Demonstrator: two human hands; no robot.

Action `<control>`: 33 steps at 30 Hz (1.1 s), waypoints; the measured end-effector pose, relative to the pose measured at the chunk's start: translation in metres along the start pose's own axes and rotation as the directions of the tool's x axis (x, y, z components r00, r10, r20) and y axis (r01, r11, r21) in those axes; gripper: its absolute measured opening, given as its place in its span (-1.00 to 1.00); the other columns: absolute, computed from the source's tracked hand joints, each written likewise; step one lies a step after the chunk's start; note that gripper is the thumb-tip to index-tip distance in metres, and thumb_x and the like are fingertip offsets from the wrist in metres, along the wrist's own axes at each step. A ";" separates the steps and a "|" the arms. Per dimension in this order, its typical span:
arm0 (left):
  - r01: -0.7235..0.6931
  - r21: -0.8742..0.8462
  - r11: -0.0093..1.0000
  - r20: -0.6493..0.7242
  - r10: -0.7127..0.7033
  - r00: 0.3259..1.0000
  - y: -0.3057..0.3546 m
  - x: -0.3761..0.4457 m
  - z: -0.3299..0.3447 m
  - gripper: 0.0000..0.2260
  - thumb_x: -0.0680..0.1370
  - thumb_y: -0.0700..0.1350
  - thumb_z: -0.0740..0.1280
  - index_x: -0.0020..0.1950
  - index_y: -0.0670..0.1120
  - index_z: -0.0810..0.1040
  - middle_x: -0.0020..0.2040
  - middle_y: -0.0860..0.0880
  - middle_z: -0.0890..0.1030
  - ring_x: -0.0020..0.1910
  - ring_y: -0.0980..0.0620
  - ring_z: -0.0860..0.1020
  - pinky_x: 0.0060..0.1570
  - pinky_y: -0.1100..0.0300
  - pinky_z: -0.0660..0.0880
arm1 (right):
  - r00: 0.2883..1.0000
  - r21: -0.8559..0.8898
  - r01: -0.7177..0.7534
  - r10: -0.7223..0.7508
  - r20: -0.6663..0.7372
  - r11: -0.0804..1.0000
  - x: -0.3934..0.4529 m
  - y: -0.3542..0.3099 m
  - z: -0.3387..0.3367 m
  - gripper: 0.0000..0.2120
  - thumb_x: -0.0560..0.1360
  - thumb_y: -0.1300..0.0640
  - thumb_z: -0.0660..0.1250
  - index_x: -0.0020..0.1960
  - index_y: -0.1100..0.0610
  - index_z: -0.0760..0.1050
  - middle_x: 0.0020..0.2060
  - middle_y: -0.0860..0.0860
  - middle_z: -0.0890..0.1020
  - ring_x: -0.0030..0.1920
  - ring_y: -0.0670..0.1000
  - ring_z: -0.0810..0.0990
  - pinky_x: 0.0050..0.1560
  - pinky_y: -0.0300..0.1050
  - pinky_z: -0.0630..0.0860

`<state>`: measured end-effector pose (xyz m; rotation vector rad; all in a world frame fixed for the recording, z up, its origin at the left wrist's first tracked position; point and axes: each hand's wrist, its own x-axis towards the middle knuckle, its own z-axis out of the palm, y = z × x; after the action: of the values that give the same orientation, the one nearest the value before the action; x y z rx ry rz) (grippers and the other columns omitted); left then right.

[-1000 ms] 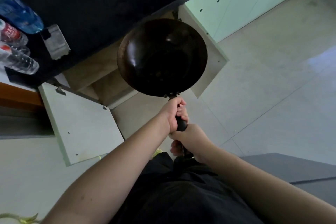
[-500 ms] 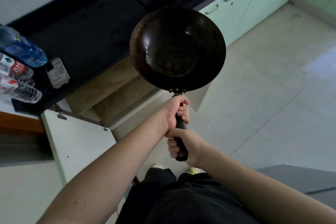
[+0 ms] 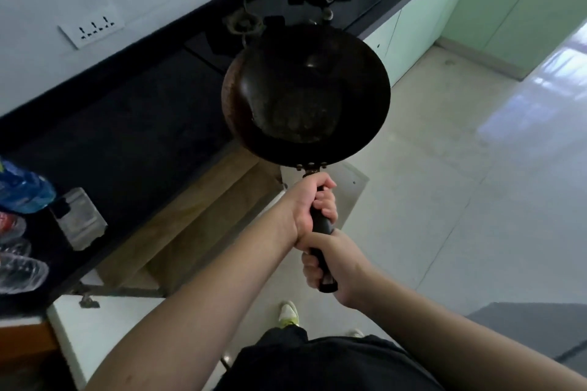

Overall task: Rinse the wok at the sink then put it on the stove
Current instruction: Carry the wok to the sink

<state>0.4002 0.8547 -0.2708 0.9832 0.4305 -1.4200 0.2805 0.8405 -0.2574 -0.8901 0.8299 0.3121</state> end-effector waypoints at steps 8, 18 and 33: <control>0.027 0.088 0.996 0.140 -0.039 0.989 0.049 0.020 0.023 -0.53 0.57 -0.23 0.16 -0.55 -0.05 0.23 -0.64 0.09 0.21 -0.71 0.17 0.20 -0.66 0.37 0.20 | 0.972 0.033 0.178 -0.170 -0.164 0.983 0.016 -0.042 0.013 -0.82 0.40 0.31 0.29 -0.29 0.13 0.34 -0.52 0.03 0.36 -0.58 -0.02 0.27 -0.56 -0.24 0.26; 0.066 0.248 0.966 0.153 -0.107 0.982 0.057 0.063 0.096 -0.67 0.56 -0.11 0.24 -0.39 -0.05 0.26 -0.60 0.08 0.26 -0.70 0.16 0.23 -0.64 0.39 0.19 | 0.927 0.072 0.273 -0.243 -0.285 0.959 0.016 -0.083 -0.037 -0.77 0.41 0.32 0.24 -0.35 0.13 0.29 -0.52 0.05 0.33 -0.59 -0.01 0.26 -0.55 -0.26 0.23; 0.119 0.328 0.937 0.082 -0.154 0.985 0.061 0.205 0.271 -0.70 0.51 -0.13 0.24 -0.39 -0.05 0.24 -0.59 0.08 0.23 -0.70 0.14 0.22 -0.66 0.36 0.20 | 0.920 0.062 0.287 -0.257 -0.297 0.956 0.027 -0.195 -0.227 -0.81 0.40 0.28 0.27 -0.33 0.14 0.31 -0.53 0.05 0.37 -0.61 0.00 0.31 -0.53 -0.25 0.21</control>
<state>0.4102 0.5099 -0.2572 1.1499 0.1919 -1.6971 0.2925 0.5400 -0.2481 -0.9518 0.9659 -0.1080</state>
